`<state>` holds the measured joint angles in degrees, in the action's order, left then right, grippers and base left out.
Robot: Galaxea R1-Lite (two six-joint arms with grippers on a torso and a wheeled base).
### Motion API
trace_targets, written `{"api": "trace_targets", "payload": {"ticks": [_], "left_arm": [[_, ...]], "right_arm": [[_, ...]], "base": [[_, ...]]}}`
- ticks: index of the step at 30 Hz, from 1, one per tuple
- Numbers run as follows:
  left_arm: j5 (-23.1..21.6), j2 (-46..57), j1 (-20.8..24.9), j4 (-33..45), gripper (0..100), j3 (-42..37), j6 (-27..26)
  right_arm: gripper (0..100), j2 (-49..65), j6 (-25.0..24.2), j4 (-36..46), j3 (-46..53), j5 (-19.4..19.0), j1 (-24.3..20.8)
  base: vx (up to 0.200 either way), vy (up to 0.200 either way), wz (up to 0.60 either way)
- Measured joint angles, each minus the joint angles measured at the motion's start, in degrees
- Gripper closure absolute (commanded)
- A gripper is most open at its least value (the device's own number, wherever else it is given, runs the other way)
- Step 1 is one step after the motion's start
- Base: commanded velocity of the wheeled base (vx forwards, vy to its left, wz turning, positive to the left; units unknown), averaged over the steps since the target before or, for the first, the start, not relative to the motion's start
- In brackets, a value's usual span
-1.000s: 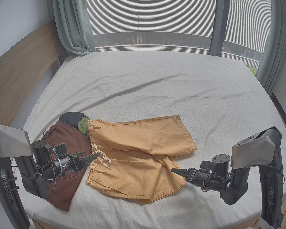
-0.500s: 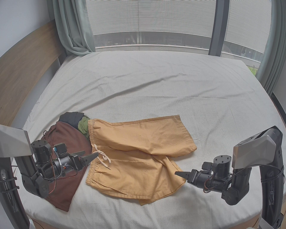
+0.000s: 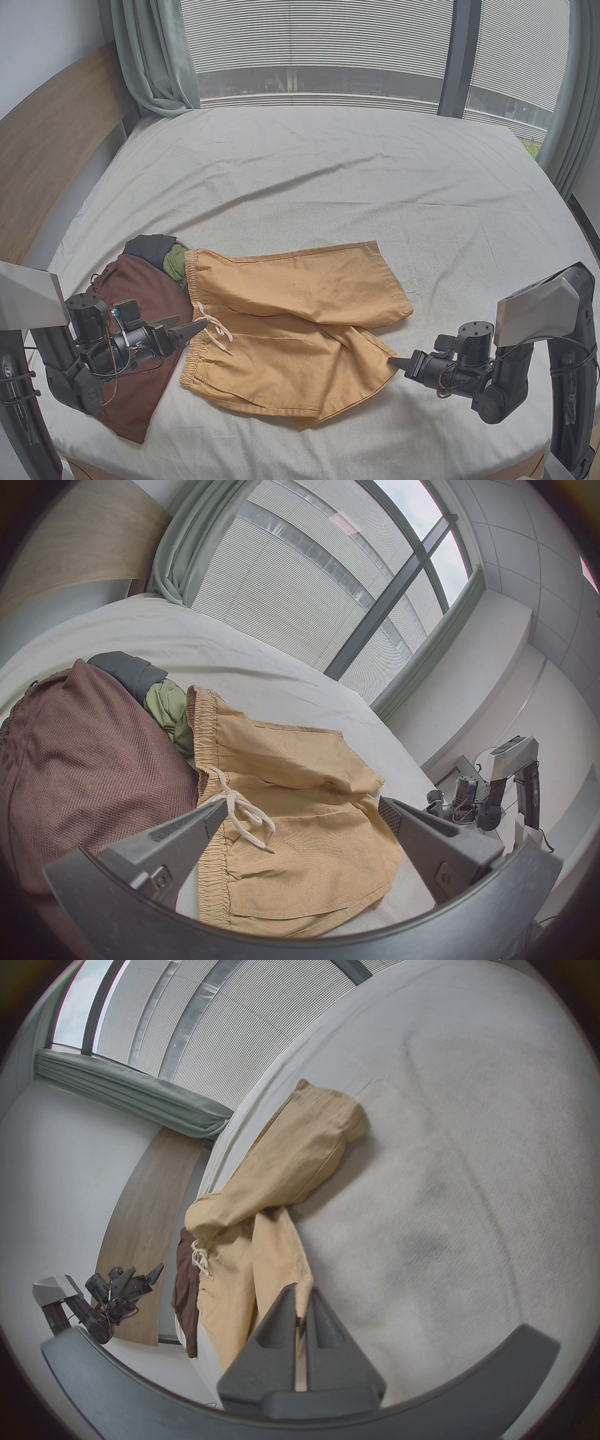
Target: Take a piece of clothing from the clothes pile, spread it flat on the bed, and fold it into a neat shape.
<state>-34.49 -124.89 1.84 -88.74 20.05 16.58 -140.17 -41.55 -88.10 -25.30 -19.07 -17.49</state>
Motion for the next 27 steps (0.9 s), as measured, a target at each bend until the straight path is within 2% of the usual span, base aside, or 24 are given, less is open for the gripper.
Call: {"api": "trace_targets", "payload": {"ticks": [7,27], "left_arm": [[0.0,0.0,0.2,0.0,0,0.0,0.0],[0.0,-0.4,0.1,0.0,0,0.4,0.1]], "right_arm": [[100,-0.1,0.7,0.0,-4.7,0.0,3.4],[100,-3.0,2.3,0.3,-12.7,1.5,7.0]], "base": [[0.0,0.0,0.0],[0.0,0.0,0.0]]}}
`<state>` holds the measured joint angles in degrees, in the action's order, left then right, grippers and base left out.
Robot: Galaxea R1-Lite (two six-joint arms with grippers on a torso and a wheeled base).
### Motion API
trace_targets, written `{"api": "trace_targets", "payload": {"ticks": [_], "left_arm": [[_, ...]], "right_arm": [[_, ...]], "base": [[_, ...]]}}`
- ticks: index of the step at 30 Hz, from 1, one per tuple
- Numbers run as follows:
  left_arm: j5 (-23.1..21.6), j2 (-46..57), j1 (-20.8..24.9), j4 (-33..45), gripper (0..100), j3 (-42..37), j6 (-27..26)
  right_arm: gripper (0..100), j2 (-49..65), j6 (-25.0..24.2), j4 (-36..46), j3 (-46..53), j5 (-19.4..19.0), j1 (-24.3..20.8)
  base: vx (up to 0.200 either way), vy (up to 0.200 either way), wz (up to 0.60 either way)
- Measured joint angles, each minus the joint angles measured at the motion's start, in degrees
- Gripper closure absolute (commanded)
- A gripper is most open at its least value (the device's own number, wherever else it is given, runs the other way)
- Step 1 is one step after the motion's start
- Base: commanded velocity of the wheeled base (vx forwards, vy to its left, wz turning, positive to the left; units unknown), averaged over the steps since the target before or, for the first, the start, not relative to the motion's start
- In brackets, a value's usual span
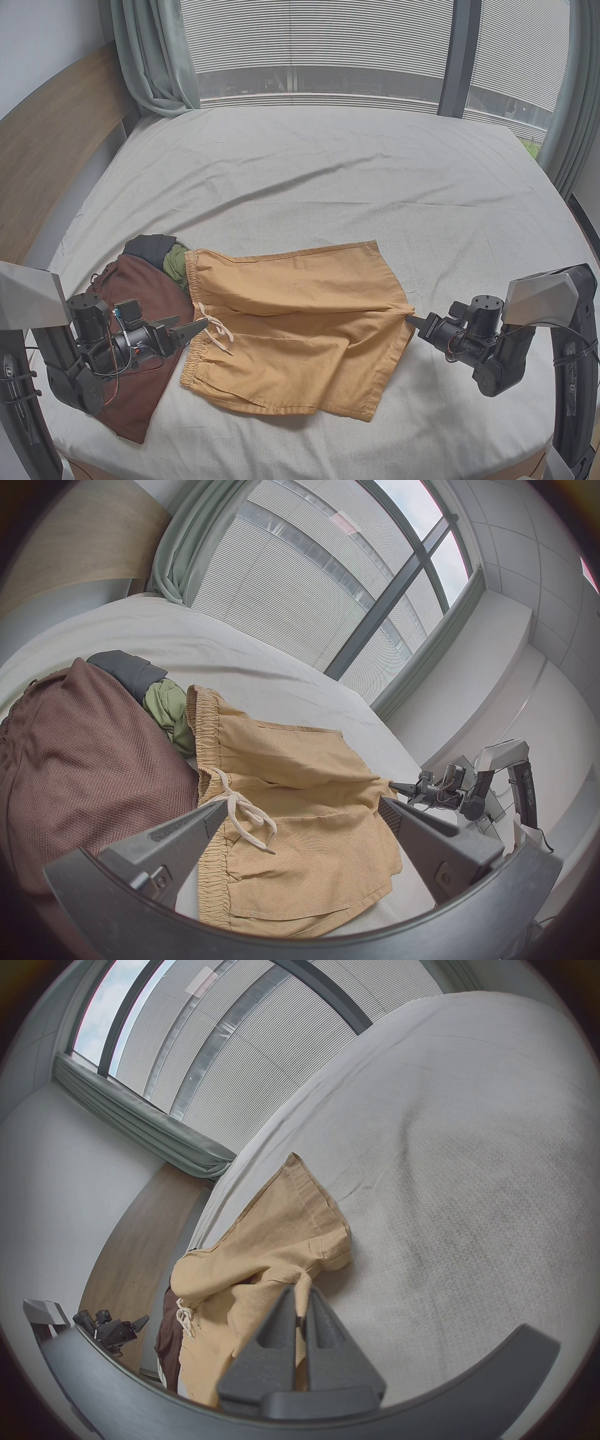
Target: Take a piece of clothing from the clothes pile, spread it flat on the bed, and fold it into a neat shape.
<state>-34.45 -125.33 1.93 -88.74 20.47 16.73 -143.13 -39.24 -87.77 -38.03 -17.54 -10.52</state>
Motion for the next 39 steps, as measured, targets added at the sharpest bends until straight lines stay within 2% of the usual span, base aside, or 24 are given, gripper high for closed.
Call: {"api": "trace_targets", "payload": {"ticks": [2,7,13,14,20,25,33,39], "left_arm": [[0.0,0.0,0.0,0.0,0,0.0,0.0],[0.0,0.0,0.0,0.0,0,0.0,0.0],[0.0,-0.1,0.1,0.0,0,0.0,0.0],[0.0,-0.1,0.1,0.0,0,0.0,0.0],[-0.1,-0.1,0.2,0.0,0,0.0,0.0],[0.0,-0.3,0.1,0.0,0,0.0,0.0],[0.0,-0.4,0.2,0.0,0,0.0,-0.1],[-0.1,-0.4,0.0,0.0,0,0.0,-0.1]], "right_arm": [[100,-0.4,0.4,-0.1,-0.3,0.3,0.0],[100,-1.5,1.1,-0.4,-2.6,3.7,-0.2],[100,-2.4,1.1,-0.5,-3.7,4.1,-0.5],[0,-2.5,1.1,-0.5,-3.7,4.1,-0.5],[0,-2.4,1.3,-0.5,-3.1,4.2,-0.7],[0,-0.9,2.5,-0.5,1.3,3.9,-1.6],[0,2.1,3.3,-0.2,11.4,2.2,-6.2],[0,2.7,3.4,0.3,15.4,0.2,-8.0]], "base": [[0.0,0.0,0.0],[0.0,0.0,0.0],[0.0,0.0,0.0],[0.0,0.0,0.0],[0.0,0.0,0.0],[0.0,0.0,0.0],[0.0,0.0,0.0],[0.0,0.0,0.0]]}}
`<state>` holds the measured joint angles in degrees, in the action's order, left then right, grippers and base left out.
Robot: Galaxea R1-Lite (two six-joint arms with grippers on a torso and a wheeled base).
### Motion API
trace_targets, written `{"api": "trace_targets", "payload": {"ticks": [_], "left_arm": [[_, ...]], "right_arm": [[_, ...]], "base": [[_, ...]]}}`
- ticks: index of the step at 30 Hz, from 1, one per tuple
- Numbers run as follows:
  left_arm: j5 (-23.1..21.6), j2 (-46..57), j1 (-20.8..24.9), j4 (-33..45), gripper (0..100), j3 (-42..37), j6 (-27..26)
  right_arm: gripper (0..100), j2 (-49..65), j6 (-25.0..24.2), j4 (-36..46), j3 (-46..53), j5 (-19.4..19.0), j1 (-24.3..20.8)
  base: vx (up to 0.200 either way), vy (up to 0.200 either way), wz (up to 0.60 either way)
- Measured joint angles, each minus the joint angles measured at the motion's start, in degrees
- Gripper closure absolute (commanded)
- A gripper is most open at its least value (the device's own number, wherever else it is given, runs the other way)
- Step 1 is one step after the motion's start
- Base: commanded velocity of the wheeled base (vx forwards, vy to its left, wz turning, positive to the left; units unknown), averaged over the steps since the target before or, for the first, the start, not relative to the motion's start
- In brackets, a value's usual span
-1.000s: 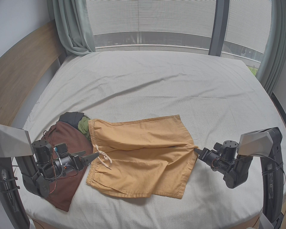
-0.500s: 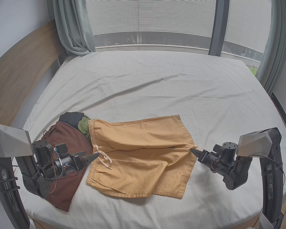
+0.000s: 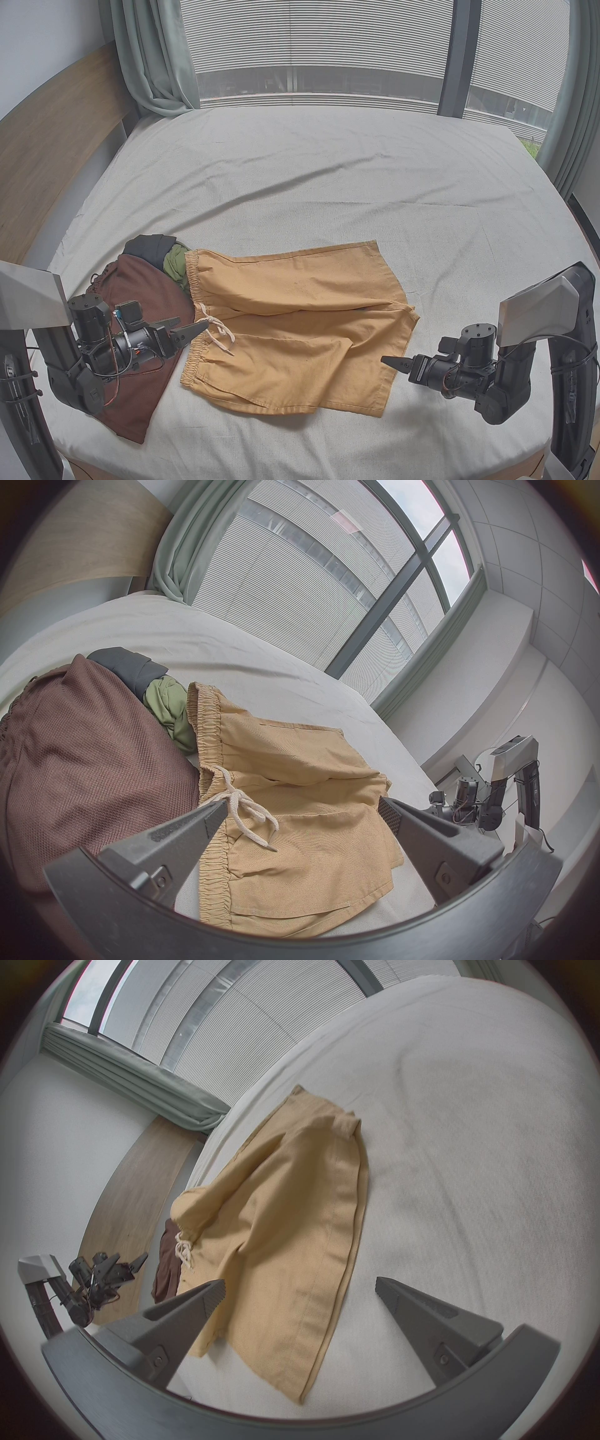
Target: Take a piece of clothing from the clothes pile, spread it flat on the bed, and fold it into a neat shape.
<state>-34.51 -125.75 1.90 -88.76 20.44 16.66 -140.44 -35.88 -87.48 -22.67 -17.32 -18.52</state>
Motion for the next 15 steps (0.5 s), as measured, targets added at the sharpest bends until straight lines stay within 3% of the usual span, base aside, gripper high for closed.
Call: {"api": "trace_targets", "payload": {"ticks": [15], "left_arm": [[0.0,0.0,-0.1,0.0,0,0.3,-0.1]], "right_arm": [[0,-2.2,-0.1,-0.8,3.3,-0.1,-4.0]], "base": [[0.0,0.0,0.0]]}}
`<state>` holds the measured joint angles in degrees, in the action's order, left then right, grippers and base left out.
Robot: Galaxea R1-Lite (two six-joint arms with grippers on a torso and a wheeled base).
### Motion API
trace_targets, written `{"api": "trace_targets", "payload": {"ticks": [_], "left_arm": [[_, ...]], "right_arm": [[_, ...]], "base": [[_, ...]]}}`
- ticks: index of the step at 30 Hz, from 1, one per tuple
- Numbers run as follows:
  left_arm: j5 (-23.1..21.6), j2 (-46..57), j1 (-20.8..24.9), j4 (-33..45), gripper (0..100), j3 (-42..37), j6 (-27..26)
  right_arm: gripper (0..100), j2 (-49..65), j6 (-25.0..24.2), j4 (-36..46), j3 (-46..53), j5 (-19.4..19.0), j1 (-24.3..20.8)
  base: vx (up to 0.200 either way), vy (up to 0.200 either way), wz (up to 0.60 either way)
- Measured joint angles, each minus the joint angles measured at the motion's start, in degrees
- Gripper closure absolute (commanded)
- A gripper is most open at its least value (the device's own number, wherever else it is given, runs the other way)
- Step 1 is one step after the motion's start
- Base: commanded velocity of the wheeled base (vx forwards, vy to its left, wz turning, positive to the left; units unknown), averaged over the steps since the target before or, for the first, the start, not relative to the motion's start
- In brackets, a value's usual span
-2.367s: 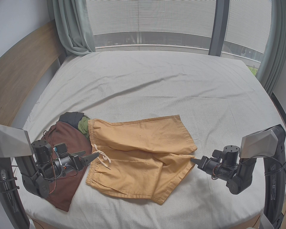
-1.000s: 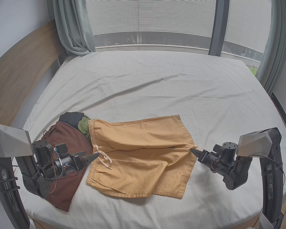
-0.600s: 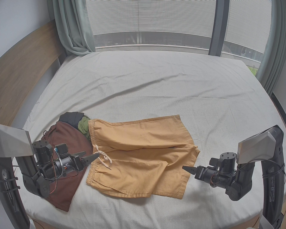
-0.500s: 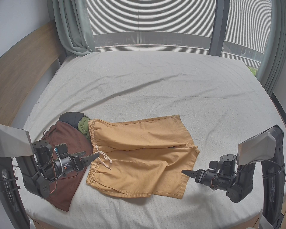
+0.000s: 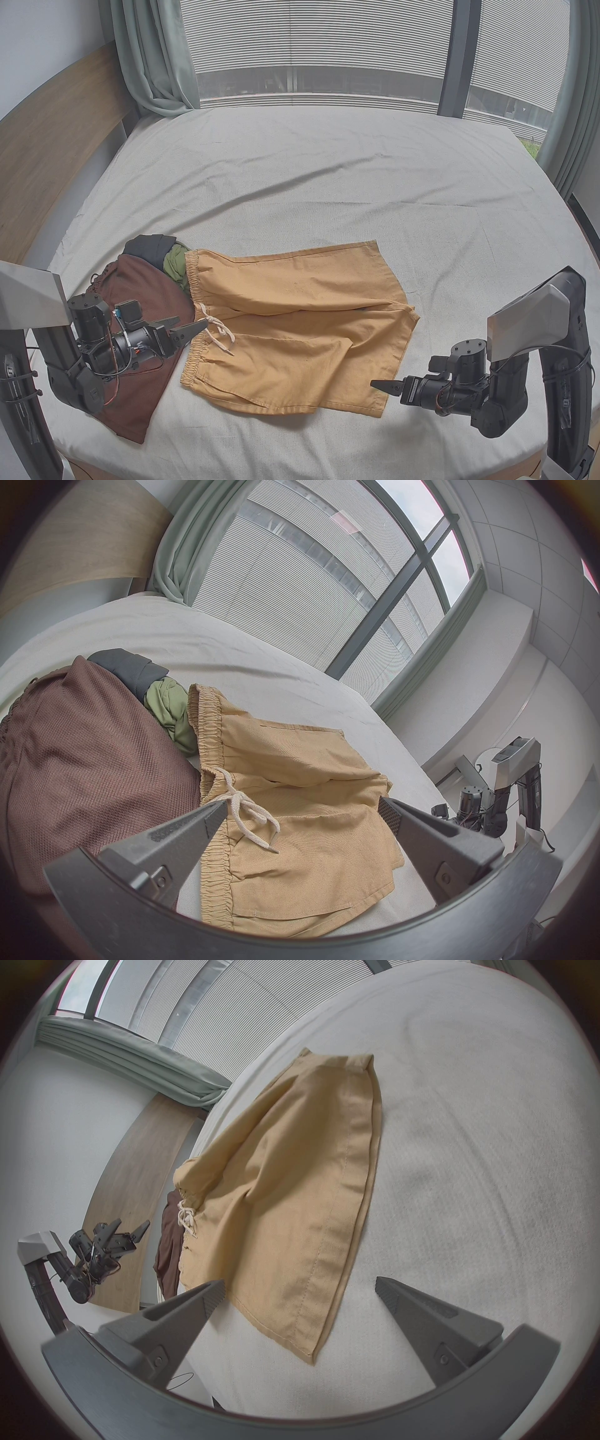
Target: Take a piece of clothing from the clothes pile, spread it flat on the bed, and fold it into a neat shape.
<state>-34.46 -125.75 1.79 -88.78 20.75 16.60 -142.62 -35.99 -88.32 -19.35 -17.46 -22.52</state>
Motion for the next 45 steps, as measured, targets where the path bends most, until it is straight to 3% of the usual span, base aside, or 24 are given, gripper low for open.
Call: {"api": "trace_targets", "payload": {"ticks": [19,38,39,45], "left_arm": [[0.0,0.0,-0.1,0.0,0,0.4,0.0],[0.0,-0.1,-0.1,0.0,0,0.8,0.1],[0.0,-0.1,-0.1,0.0,0,0.8,0.1],[0.0,-0.1,-0.1,0.0,0,0.8,0.1]], "right_arm": [[0,-0.8,-4.9,0.3,-0.3,-0.4,-4.8],[0,3.2,-6.8,0.2,0.7,-0.9,-5.2],[100,3.2,-6.8,0.2,0.7,-0.9,-5.2],[100,2.6,-6.6,0.2,1.0,-0.9,-4.9]], "base": [[0.0,0.0,0.0],[0.0,0.0,0.0],[0.0,0.0,0.0],[0.0,0.0,0.0]]}}
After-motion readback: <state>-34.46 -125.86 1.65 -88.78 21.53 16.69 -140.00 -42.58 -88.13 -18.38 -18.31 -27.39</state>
